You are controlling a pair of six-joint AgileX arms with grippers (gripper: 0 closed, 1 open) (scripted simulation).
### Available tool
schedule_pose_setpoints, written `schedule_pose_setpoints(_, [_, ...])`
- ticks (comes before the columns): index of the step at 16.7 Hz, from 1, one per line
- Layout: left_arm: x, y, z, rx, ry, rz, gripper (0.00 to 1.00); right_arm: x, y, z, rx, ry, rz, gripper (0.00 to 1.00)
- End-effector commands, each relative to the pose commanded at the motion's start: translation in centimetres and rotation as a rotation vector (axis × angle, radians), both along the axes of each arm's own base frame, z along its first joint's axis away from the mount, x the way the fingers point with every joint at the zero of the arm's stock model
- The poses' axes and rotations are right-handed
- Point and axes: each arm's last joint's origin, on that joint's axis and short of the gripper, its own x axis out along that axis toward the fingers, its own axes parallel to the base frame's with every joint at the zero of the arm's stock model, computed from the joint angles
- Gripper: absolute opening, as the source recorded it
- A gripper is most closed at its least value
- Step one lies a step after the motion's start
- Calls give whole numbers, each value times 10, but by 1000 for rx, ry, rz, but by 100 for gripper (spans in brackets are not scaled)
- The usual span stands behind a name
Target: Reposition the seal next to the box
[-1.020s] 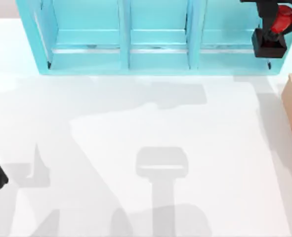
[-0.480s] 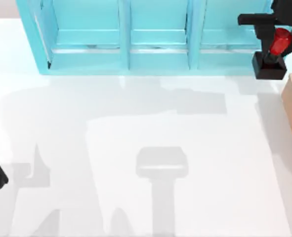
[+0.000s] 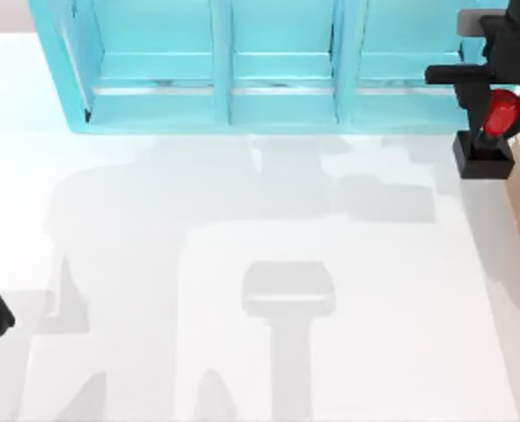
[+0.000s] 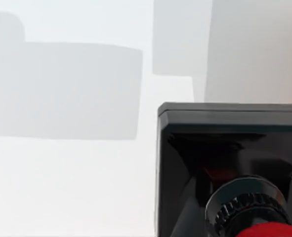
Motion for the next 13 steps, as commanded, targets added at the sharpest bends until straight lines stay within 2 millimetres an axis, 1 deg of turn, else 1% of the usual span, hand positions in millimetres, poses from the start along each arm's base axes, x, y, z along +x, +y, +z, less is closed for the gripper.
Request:
schedule_pose_setpoints(4, [0, 0, 0, 0, 0, 0, 100, 0, 0, 0, 0, 0, 0, 0])
schedule_pose_setpoints(13, [0, 0, 0, 0, 0, 0, 100, 0, 0, 0, 0, 0, 0, 68])
